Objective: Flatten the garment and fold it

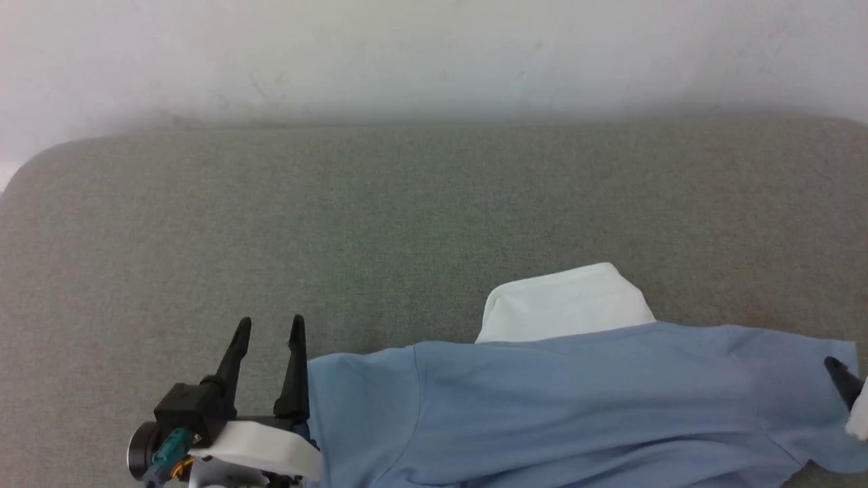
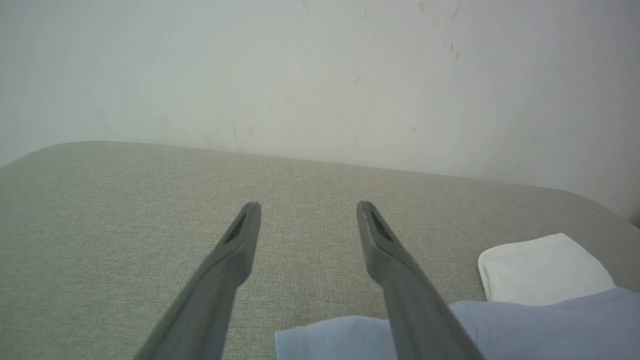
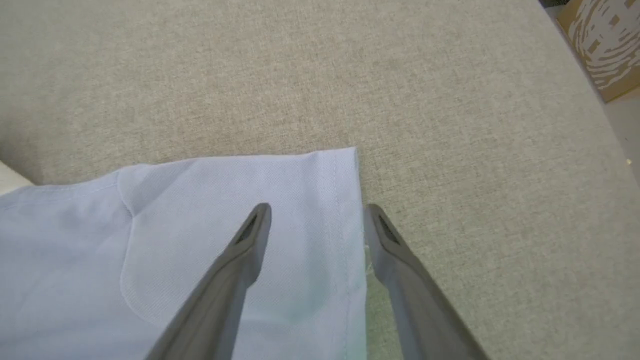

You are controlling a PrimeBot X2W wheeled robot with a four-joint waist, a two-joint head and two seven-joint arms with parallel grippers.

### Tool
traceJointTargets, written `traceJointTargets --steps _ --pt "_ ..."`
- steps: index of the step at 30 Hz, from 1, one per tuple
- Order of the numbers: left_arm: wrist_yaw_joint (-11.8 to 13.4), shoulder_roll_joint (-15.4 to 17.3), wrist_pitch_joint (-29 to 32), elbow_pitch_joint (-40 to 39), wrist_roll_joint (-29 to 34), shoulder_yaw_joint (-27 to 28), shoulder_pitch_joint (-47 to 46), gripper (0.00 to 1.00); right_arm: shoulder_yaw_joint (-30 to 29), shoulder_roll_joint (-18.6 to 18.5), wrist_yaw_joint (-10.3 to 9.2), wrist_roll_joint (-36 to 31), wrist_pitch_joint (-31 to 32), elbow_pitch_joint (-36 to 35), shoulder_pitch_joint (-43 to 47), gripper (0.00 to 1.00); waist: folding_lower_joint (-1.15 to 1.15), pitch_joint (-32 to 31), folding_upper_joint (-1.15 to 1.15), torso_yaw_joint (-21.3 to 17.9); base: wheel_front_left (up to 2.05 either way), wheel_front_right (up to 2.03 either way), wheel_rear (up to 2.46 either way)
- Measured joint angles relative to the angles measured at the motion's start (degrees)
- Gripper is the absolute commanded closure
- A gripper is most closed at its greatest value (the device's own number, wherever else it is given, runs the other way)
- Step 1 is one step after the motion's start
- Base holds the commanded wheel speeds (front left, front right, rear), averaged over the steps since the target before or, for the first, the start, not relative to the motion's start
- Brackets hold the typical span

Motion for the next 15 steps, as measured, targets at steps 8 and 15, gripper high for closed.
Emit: traceJointTargets --steps 8,15 --pt "-0.7 -0.5 0.0 -0.2 1.3 -0.1 -3.4 0.00 1.8 -4.4 -0.01 0.6 5.9 8.8 -7.5 0.00 0.01 4.8 0.00 0.6 0.00 0.00 0.00" --pt "-0.8 -0.8 0.0 0.4 1.4 0.6 -4.2 0.00 5.8 -6.9 -0.46 7.5 13.5 10.2 -10.1 0.76 0.01 7.6 0.00 1.1 0.00 0.00 0.00"
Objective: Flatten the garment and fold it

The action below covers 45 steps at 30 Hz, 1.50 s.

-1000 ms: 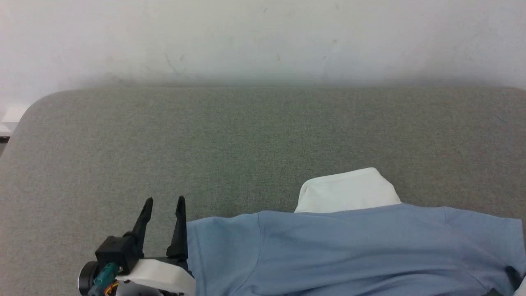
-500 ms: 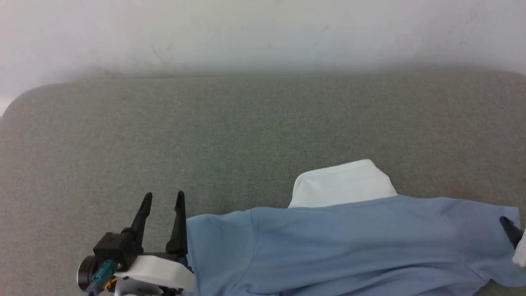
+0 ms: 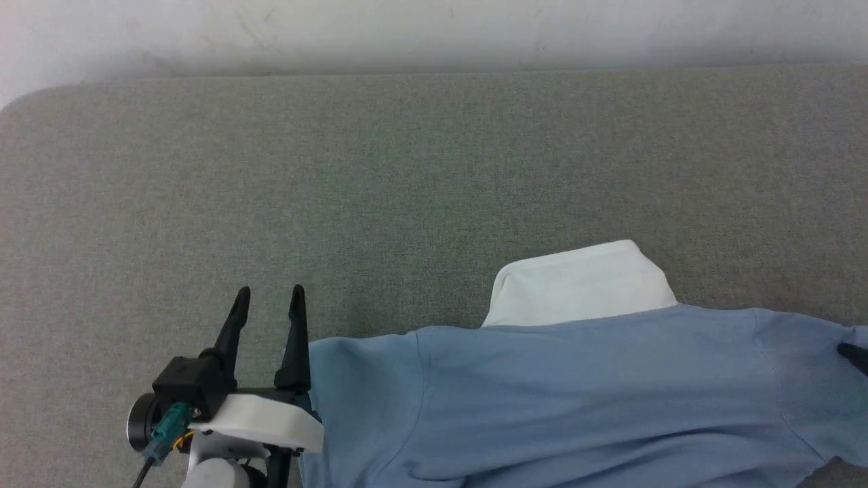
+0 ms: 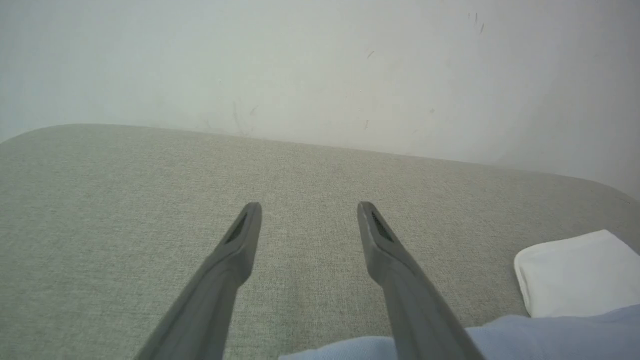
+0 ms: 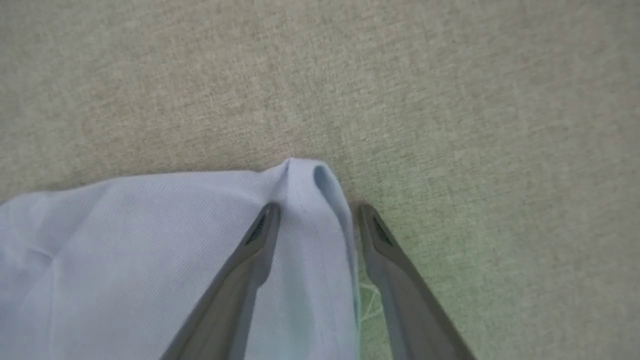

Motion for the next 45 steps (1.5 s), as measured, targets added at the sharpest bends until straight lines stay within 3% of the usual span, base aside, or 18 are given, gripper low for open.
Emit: traceJointTargets --steps 1,4,8,15,20,31,32,34,39,45 --pt "-0.1 0.0 0.0 0.2 0.0 0.2 0.0 0.00 0.7 -0.4 -0.02 1.1 1.5 -0.2 -0.1 1.00 0.00 0.0 0.00 0.0 0.00 0.00 0.00" --pt "-0.4 0.0 0.1 1.2 0.0 0.5 0.0 0.00 2.5 -0.8 0.01 3.7 3.8 -1.0 0.0 1.00 0.00 -0.6 0.00 -0.2 0.00 0.00 0.00" --pt "-0.4 1.4 3.7 1.8 -0.2 0.7 0.0 0.00 4.0 -0.5 0.02 4.3 1.8 -2.7 1.5 1.00 0.00 -2.2 0.00 -0.6 0.00 0.00 0.00" --pt "-5.3 7.8 22.6 2.6 -5.6 -0.6 0.0 0.00 5.8 0.9 0.10 4.3 -0.2 -6.8 5.0 1.00 -0.01 -5.0 0.00 -1.8 0.00 0.00 0.00" --pt "-8.3 10.4 34.9 3.5 -8.9 -3.2 0.0 0.00 7.0 2.2 0.10 4.3 -0.1 -9.1 5.8 1.00 -0.01 -5.7 0.00 -3.4 0.00 0.00 0.00" --pt "-10.1 11.7 46.6 10.3 -8.3 -8.5 -6.6 0.00 8.9 3.7 0.10 4.7 -0.1 -12.7 6.5 1.00 -0.02 -5.3 0.00 -5.6 0.00 0.00 0.00" --pt "-10.6 11.7 48.0 10.7 -8.3 -9.3 -7.4 0.20 9.1 3.7 0.10 4.8 -0.1 -13.0 6.6 1.00 -0.02 -5.4 0.00 -5.7 0.00 0.00 0.00" --pt "-11.1 11.7 49.5 11.1 -8.8 -10.1 -8.2 1.00 9.6 3.7 0.10 5.0 -0.2 -13.7 6.7 1.00 -0.02 -5.7 0.00 -5.9 0.00 0.00 0.00" --pt "-11.8 11.0 48.1 11.2 -8.9 -10.9 -8.6 1.00 11.5 3.2 0.10 5.3 -2.3 -17.0 6.7 1.00 -0.01 -6.9 0.00 -5.8 0.00 0.00 0.00" --pt "-7.3 12.3 41.0 7.2 -5.8 -7.1 -10.7 1.00 11.6 -0.1 0.10 3.5 -7.9 -23.0 5.9 1.00 0.00 -8.7 0.00 -4.9 0.00 0.00 0.00"
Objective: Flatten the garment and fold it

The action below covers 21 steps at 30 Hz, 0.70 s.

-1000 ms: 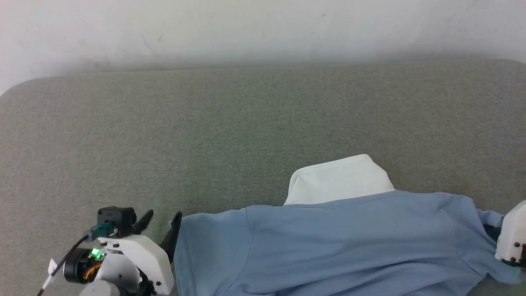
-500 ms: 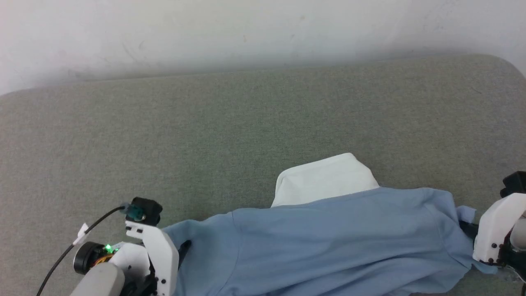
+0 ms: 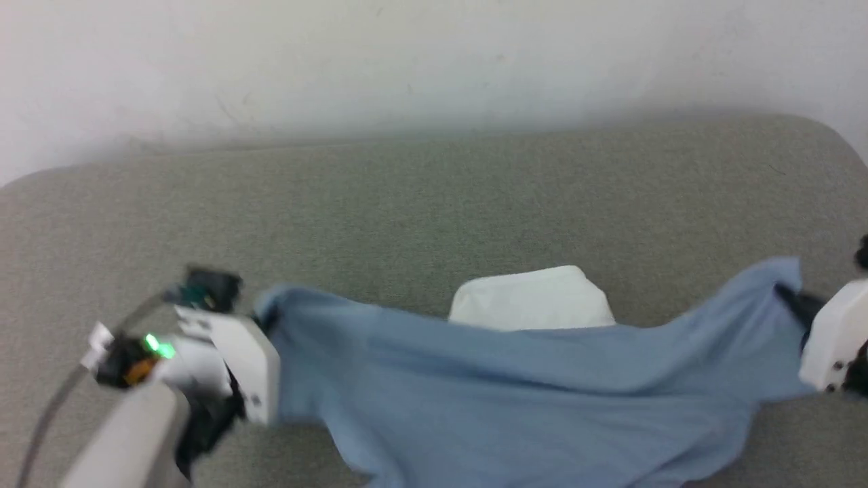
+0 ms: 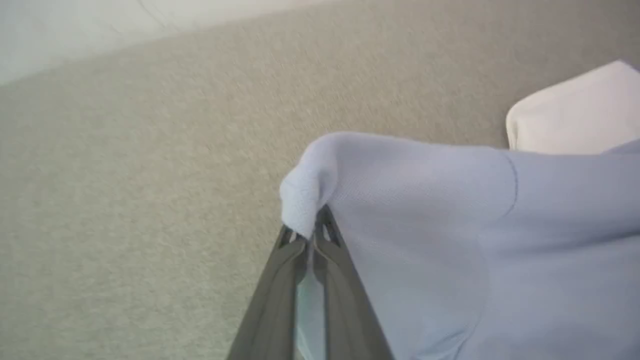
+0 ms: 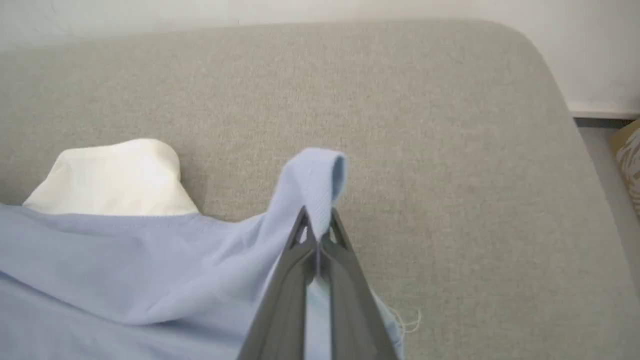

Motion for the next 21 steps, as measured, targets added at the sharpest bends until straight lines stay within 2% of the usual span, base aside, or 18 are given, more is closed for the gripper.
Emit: traceJointTargets --steps 3,7,13,21 --pt "1.9 1.4 -2.3 -2.6 1.1 3.0 -5.2 1.00 -1.5 -1.2 0.01 -2.4 -2.6 -1.2 -3.1 1.00 0.00 -0.7 0.00 0.8 0.00 0.00 0.00" --pt "2.4 1.8 -4.7 -2.3 2.0 5.2 -13.6 1.00 -2.2 -1.9 0.22 -4.5 -4.9 -0.2 -10.0 1.00 0.00 -0.9 0.00 1.7 0.00 0.00 0.00" --pt "1.3 1.8 -10.6 6.6 3.7 6.5 -29.8 1.00 -2.4 -2.4 0.37 -7.4 -11.6 6.3 -26.9 1.00 0.00 1.6 0.00 2.1 0.00 0.00 0.00" --pt "1.5 0.6 -23.7 19.7 7.7 7.7 -51.6 1.00 0.9 -2.5 0.44 -13.2 -24.7 16.4 -50.6 1.00 0.02 8.3 0.00 1.0 0.00 0.00 0.00"
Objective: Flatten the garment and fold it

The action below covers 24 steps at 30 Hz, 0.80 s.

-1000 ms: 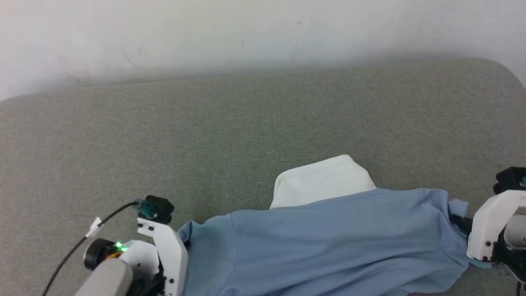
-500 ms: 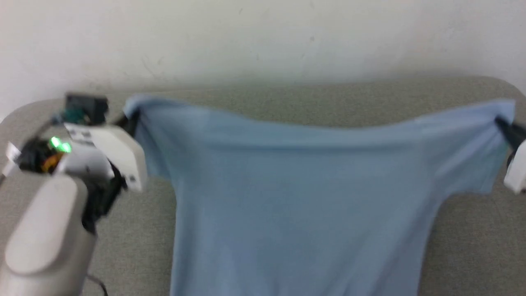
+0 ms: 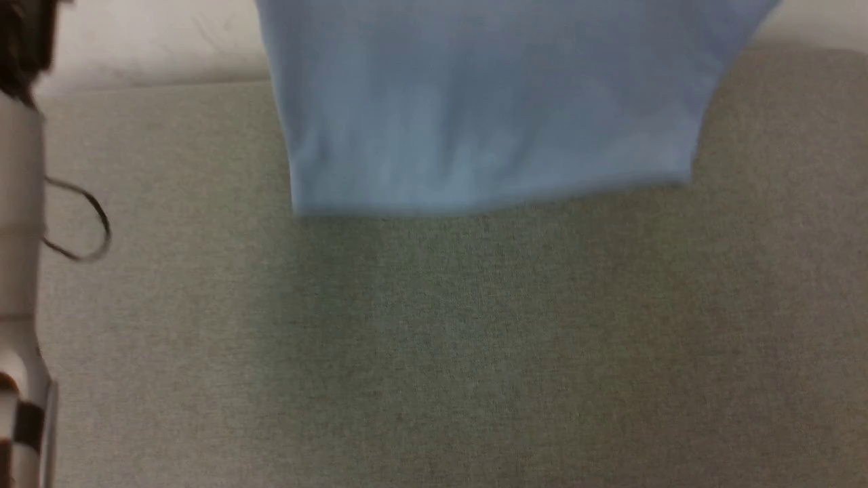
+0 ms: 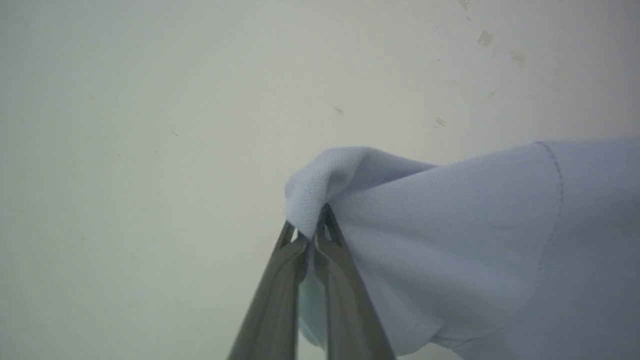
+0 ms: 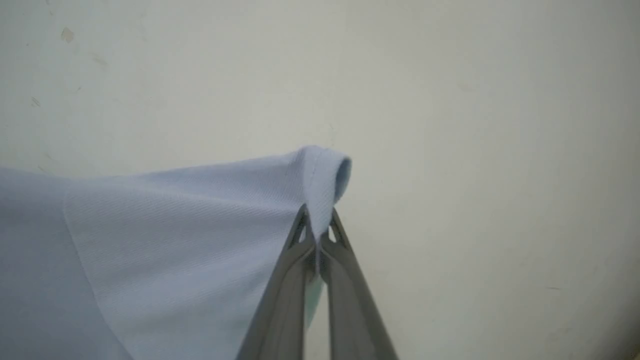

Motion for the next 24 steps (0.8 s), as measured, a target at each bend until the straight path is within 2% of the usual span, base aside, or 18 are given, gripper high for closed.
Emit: traceJointTargets --steps 5,10,18,24 --pt "-0.1 0.1 -7.0 6.0 1.6 0.1 -8.7 1.00 4.3 0.3 -0.01 -0.9 -6.1 4.8 -10.1 1.00 0.00 4.0 0.00 -0.9 0.00 0.00 0.00" --pt "-1.2 -0.2 -10.6 11.7 1.7 -0.3 -10.7 1.00 9.9 1.0 -0.01 0.8 -8.8 9.5 -13.4 1.00 -0.01 7.0 0.00 -1.8 0.00 0.00 0.00" --pt "-3.6 -2.2 -13.9 18.7 -0.3 -0.7 -5.8 1.00 18.5 2.8 -0.02 7.2 -10.8 15.2 -10.8 1.00 -0.01 9.1 0.00 -1.9 0.00 0.00 0.00" --pt "-4.6 -2.8 -15.3 19.6 -3.2 0.5 2.9 1.00 24.5 2.2 -0.02 13.0 -11.6 14.2 -1.4 1.00 -0.02 7.6 0.00 -1.5 0.00 0.00 0.00"
